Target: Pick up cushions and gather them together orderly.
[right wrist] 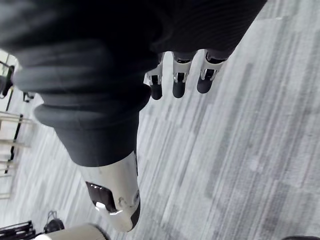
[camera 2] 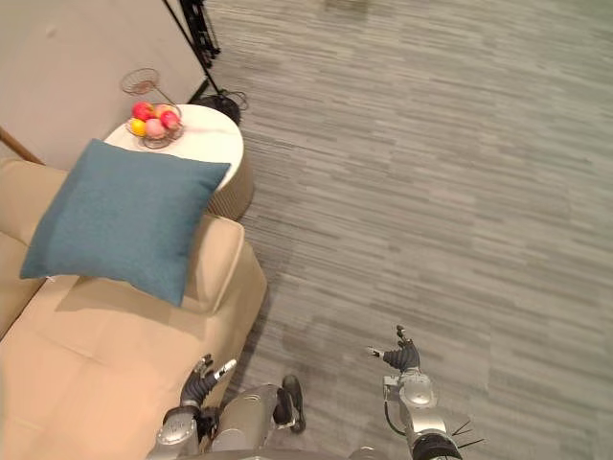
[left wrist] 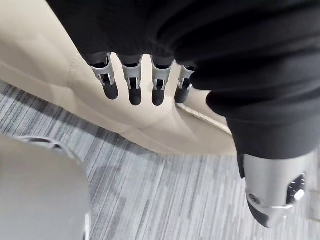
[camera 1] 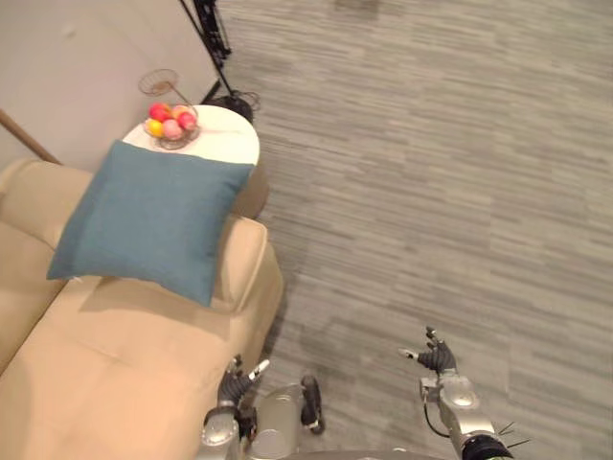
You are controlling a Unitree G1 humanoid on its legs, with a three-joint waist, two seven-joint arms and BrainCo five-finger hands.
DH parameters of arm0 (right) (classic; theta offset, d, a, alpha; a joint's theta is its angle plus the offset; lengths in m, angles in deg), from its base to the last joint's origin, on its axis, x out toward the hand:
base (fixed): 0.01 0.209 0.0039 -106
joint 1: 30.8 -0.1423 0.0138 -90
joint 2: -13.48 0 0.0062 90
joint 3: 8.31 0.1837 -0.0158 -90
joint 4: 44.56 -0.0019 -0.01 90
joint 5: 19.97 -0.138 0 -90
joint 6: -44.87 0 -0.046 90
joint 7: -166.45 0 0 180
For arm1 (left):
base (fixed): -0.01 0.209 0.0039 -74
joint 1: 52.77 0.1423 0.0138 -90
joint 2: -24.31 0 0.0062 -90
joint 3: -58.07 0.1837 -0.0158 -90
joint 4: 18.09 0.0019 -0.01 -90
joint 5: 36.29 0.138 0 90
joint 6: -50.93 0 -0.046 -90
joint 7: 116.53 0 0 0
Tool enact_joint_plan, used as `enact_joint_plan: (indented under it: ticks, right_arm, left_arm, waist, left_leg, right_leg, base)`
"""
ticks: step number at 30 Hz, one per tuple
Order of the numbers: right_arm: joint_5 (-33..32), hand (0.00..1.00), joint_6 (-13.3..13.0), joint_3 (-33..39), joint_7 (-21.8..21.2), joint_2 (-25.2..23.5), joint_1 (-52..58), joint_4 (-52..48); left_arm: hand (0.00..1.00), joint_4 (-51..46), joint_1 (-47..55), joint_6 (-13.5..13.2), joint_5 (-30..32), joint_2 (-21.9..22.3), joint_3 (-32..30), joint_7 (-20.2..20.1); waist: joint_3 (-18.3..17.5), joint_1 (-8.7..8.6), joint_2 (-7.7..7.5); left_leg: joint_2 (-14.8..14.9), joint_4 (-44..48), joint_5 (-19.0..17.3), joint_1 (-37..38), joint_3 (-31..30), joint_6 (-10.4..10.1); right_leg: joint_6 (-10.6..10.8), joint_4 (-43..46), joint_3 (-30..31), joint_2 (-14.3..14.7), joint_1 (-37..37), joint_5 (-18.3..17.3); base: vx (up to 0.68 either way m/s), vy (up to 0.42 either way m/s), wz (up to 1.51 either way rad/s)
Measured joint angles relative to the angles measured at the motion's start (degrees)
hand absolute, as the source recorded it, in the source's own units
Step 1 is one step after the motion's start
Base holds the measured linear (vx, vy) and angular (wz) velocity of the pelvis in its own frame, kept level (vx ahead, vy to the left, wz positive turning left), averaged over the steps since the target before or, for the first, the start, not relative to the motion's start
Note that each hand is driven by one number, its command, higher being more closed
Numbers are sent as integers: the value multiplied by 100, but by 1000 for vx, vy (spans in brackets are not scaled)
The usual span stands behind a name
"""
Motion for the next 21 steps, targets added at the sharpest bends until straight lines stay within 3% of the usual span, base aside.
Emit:
enact_joint_plan:
  ticks: [1,2,3,5,7,8,9,10,11,12,13,15,16,17,19,20,21]
  right_arm:
    - [42,0,5,-7,-7,-8,22,3]
    - [109,0,15,-8,-9,-28,78,5]
    - [146,0,13,-11,-12,-48,149,-8]
    - [145,0,7,-13,-10,-49,274,-19]
    - [140,0,9,-10,-9,-33,342,-21]
    - [135,0,9,-7,-4,-32,373,-25]
    - [122,0,9,2,0,-32,408,-25]
    - [79,0,9,4,-1,-47,482,-33]
    - [65,0,9,7,1,-66,520,-33]
    - [63,0,11,26,3,-107,621,-57]
    - [51,0,25,169,5,-123,752,-148]
    - [-38,0,23,307,15,-176,747,-306]
    - [-98,0,9,400,21,-198,797,-487]
    - [-106,0,1,449,21,-219,806,-529]
    - [-154,0,-22,544,33,-224,854,-688]
    - [-193,0,-29,617,38,-227,838,-680]
    - [-290,0,-29,688,51,-235,793,-655]
  left_arm:
    - [0,0,-13,1,-1,-36,7,2]
    - [0,8,-9,4,-2,-96,15,5]
    - [0,13,15,7,-1,-108,36,12]
    - [0,-28,-23,6,-5,-170,58,24]
    - [0,-41,-215,1,-8,-202,91,33]
    - [0,-46,-319,-5,-13,-197,98,40]
    - [0,-53,-396,-8,-14,-187,116,41]
    - [0,-64,-503,-11,-16,-189,177,42]
    - [0,-69,-523,-17,-16,-203,202,41]
    - [0,-68,-522,-19,-17,-222,208,39]
    - [0,-59,-522,-11,-25,-133,200,50]
    - [0,-110,-456,-48,-26,-98,205,38]
    - [0,-108,-492,-54,-26,-86,206,39]
    - [0,-117,-516,-68,-26,-85,207,36]
    - [0,-141,-605,-95,-59,-60,216,43]
    - [0,-144,-618,-107,-65,-56,246,44]
    - [0,-145,-634,-120,-67,-60,284,43]
  waist:
    - [2,-56,-14]
    - [2,-164,-19]
    - [1,-244,-20]
    - [-20,-259,-42]
    - [-22,-337,-48]
    - [-21,-418,-50]
    - [-19,-451,-48]
    - [-11,-511,-126]
    - [-10,-518,-184]
    - [13,-540,-277]
    - [38,-488,-143]
    - [41,-416,-143]
    - [42,-466,-145]
    - [42,-504,-146]
    - [55,-545,-173]
    - [61,-542,-194]
    - [59,-553,-192]
  left_leg:
    - [-134,-37,-68,170,-196,33]
    - [-272,-117,-126,466,-490,84]
    - [-393,-282,-135,843,-782,98]
    - [-530,-547,-134,1300,-1256,98]
    - [-557,-623,-135,1493,-1864,93]
    - [-545,-599,-155,1531,-2203,44]
    - [-501,-599,-218,1588,-2448,-70]
    - [-466,-524,-355,1654,-2819,-305]
    - [-469,-478,-414,1669,-2913,-398]
    - [-467,-313,-575,1688,-3108,-625]
    - [-211,-140,-728,1633,-3354,-858]
    - [-73,-190,-602,1618,-3372,-1077]
    - [85,-193,-473,1544,-3383,-1295]
    - [166,-187,-391,1477,-3324,-1413]
    - [506,-100,-96,1181,-2453,-1671]
    - [649,-131,-76,1091,-1958,-1636]
    - [878,-349,-88,1031,-1052,-1577]
  right_leg:
    - [-60,909,127,-79,-296,-37]
    - [-260,1806,203,-77,-625,-188]
    - [-496,2117,177,-54,-873,-378]
    - [-711,1848,33,20,-1289,-638]
    - [-806,654,114,301,-1684,-789]
    - [-786,-109,452,556,-1854,-755]
    - [-713,-794,926,793,-1970,-635]
    - [-657,-1843,1787,1018,-1977,-152]
    - [-580,-2168,2066,1038,-1955,66]
    - [-466,-2515,2396,1028,-1869,633]
    - [-657,-2258,2102,1115,-1750,937]
    - [-834,-1859,1857,1121,-1821,630]
    - [-995,-1545,1394,1008,-1798,351]
    - [-1056,-1473,1206,960,-1751,298]
    - [-1164,-1609,698,823,-1433,232]
    - [-1164,-1707,585,781,-1327,232]
    - [-1163,-1837,419,710,-1205,233]
  base:
    - [510,150,133]
    - [522,77,147]
    - [533,49,149]
    - [520,-14,142]
    - [479,-102,174]
    - [451,-181,183]
    - [632,-319,228]
    - [450,-251,188]
    - [451,-318,196]
    - [430,-412,175]
    - [497,-493,159]
    - [344,-397,119]
    - [267,-341,144]
    - [222,-286,192]
    - [185,-253,172]
    - [86,-147,144]
    - [35,-77,130]
